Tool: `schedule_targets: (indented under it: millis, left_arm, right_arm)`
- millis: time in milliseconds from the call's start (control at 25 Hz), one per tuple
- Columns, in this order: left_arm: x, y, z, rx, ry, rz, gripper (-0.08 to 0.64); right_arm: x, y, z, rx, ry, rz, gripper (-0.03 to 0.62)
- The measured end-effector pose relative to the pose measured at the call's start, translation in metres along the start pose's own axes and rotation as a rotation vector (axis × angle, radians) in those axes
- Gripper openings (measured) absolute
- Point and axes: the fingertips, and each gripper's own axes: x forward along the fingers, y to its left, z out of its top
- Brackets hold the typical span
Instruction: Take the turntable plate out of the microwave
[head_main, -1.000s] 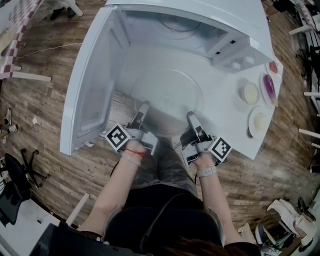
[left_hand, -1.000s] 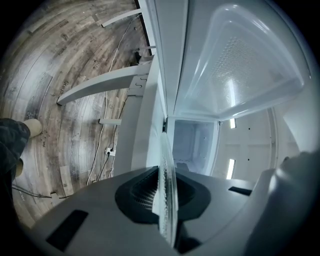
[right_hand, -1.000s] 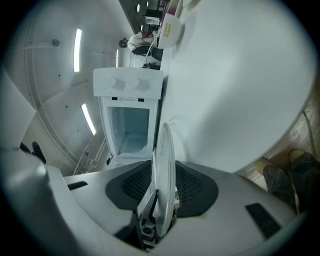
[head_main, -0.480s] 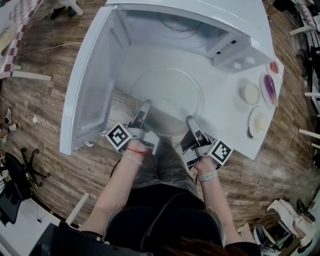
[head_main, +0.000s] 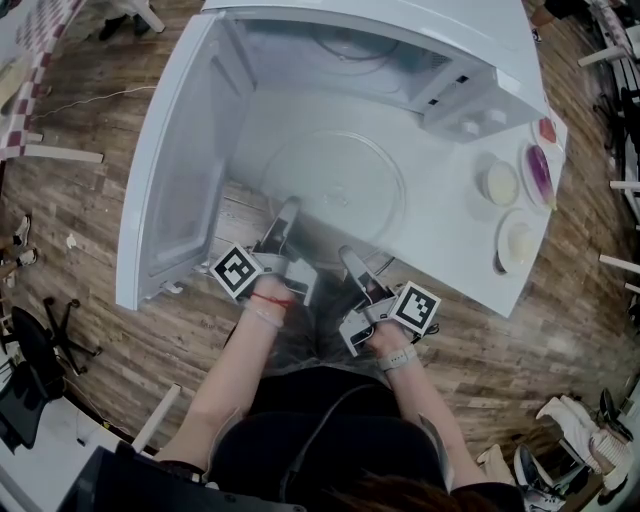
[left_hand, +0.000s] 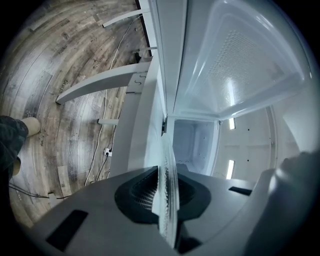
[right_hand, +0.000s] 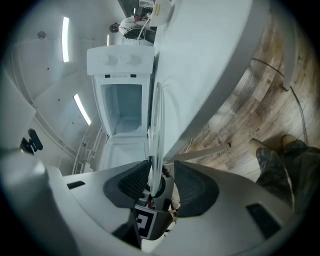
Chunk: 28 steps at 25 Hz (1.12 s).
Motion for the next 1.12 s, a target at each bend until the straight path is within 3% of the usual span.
schedule_targets:
  millis: [80, 240, 760, 1120]
  left_arm:
    - [0.000, 0.000, -0.001, -0.001, -0.003, -0.001, 0.031]
    - [0.001, 0.000, -0.002, 0.010, -0.007, -0.001, 0.031]
    - [0.001, 0.000, -0.003, 0.040, 0.030, -0.011, 0.031]
    - [0.003, -0.005, -0.010, 0.083, 0.117, -0.028, 0.031]
  right_arm:
    - [0.003, 0.000, -0.004, 0.004, 0.001, 0.012, 0.156]
    - [0.006, 0.005, -0.005, -0.009, -0.019, 0.033, 0.057]
    - [0.003, 0.009, 0.004, 0.034, -0.099, 0.065, 0.041]
    - [0.001, 0.008, 0.018, 0.038, -0.175, 0.074, 0.040]
